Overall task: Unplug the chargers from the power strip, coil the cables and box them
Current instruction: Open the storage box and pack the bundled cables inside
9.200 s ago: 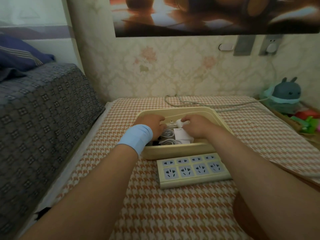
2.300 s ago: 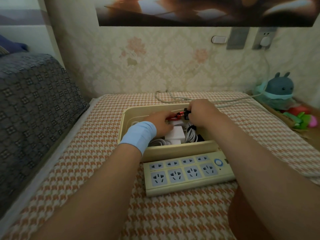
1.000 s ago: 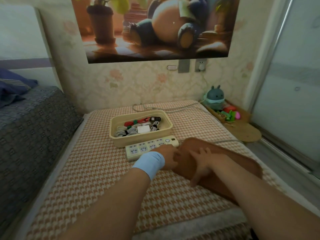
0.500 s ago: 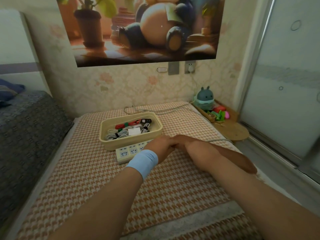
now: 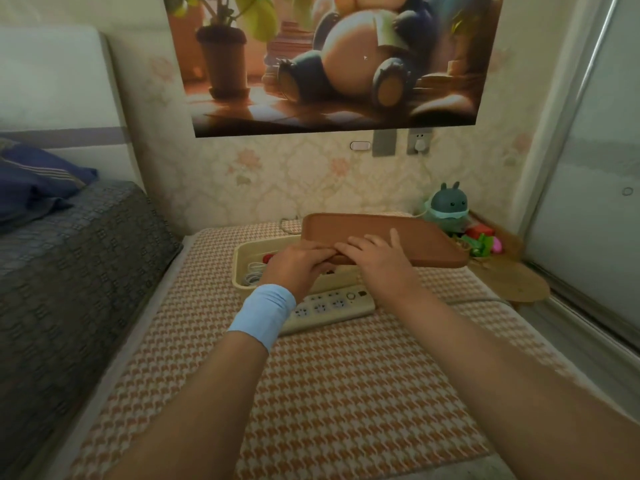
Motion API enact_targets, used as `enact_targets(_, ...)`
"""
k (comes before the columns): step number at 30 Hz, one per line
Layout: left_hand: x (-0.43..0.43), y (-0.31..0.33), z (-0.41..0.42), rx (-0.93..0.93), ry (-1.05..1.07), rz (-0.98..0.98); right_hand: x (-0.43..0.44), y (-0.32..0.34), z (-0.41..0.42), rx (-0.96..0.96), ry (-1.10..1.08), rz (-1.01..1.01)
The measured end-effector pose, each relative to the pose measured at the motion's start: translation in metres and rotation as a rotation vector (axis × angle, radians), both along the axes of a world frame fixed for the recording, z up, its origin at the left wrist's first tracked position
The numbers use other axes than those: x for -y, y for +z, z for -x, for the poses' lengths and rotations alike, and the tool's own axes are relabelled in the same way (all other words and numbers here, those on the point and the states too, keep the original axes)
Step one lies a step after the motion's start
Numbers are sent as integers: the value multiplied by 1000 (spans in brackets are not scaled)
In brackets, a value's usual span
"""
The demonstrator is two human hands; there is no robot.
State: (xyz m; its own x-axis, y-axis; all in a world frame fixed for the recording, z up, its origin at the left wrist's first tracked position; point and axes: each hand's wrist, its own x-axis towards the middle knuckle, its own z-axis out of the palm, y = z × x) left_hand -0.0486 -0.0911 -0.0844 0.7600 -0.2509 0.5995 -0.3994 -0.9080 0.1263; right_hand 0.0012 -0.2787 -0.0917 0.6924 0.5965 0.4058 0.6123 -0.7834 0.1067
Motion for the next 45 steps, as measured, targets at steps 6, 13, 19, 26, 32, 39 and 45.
enact_targets(6,-72,-27,-2,-77,164,-9,-78,-17,-22,-44,181,39)
enact_targets(13,-126,-58,-4,-282,303,25,-126,-56,-48,-294,225,-88)
enact_targets(19,-145,-76,-3,-275,360,100,-101,-60,-65,-347,-127,2)
enact_targets(26,-136,-78,-15,-301,377,193,-93,-61,-73,-576,-150,-163)
enact_targets(32,-133,-79,-18,-18,348,191,-78,-63,-86,-511,-85,-435)
enact_targets(39,-129,-83,-18,129,329,192,-65,-69,-92,-296,170,-360)
enact_targets(45,-128,-73,-18,155,317,177,-70,-83,-99,29,241,-434)
